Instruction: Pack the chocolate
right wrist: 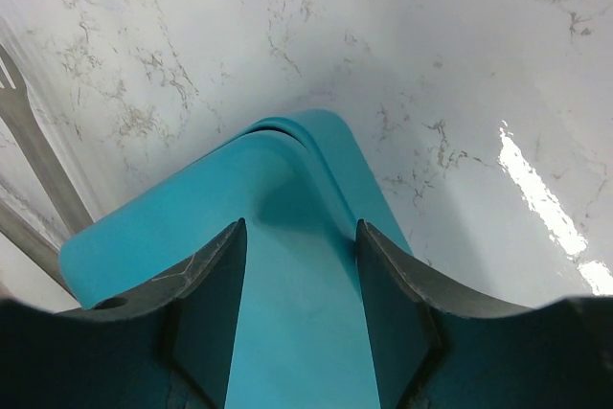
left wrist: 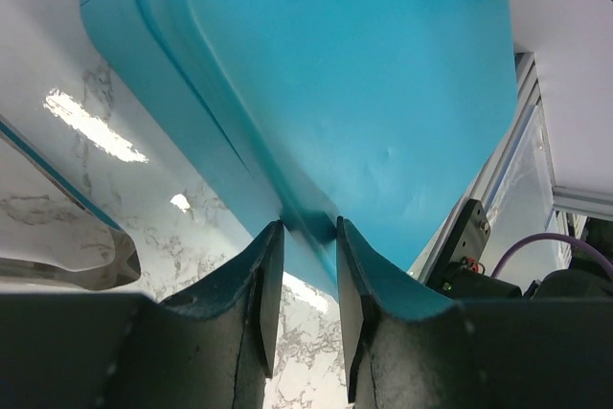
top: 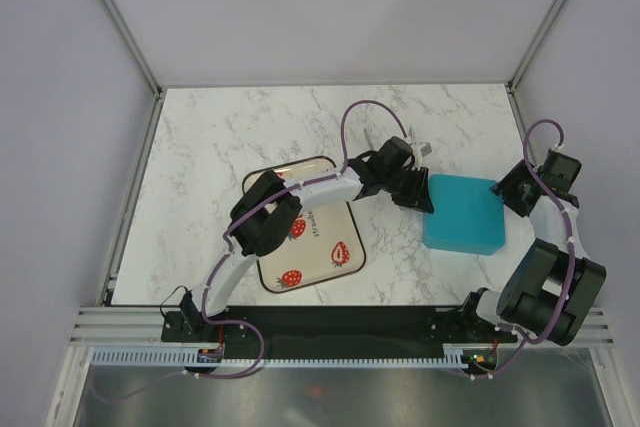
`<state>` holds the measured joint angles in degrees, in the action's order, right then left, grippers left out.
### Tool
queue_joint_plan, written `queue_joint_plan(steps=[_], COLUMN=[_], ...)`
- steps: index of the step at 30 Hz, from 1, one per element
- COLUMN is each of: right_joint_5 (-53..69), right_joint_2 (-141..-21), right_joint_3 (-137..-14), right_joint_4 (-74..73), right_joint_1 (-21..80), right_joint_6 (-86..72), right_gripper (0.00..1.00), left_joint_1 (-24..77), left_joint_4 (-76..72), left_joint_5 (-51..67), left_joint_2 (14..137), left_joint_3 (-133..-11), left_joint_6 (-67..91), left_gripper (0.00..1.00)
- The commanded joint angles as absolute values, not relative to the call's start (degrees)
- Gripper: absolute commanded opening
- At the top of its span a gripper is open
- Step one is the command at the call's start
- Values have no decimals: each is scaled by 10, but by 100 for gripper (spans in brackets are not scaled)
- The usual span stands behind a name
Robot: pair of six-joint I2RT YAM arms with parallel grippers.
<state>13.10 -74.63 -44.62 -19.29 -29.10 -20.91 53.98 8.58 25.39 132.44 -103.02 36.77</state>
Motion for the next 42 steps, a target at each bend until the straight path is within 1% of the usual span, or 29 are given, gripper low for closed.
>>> queue_joint_plan(steps=[1,6,11,15,19,25,36,38,42], right_joint_5=[141,150,168,173,167,168,167,164,156], right_joint_2=[-751,-772,-794,-809,-808,-818,-824,-822,-823], right_joint_3=[-468,-467,-461,-462,-461,-468,-471,-467,-464], right_joint_4=[-178,-161,-135,-120,-118,-119,-119,-121,-134], right_joint_1=[-290,-290,-290,-290,-289,-290,-290,-289,-289], right_joint_6=[-198,-200,-209,-212,-209,-213,-214,-214,-208], right_gripper=[57,54,51,49,44,42,42,43,46], left_joint_1=[538,534,528,526,526,525,524,523,524], left_joint_4=[73,74,74,73,68,68,70,71,76], left_joint_5=[262,257,253,258,265,268,267,266,260], left_joint_2=[1341,1339,1339,1344,1346,1351,1354,1348,1332], left_joint_3=[-1063,-1063,-1065,-1076,-1085,-1098,-1087,-1081,-1064], left_joint_6=[374,374,377,376,374,386,387,385,381], left_gripper=[35,35,40,40,37,34,35,35,38])
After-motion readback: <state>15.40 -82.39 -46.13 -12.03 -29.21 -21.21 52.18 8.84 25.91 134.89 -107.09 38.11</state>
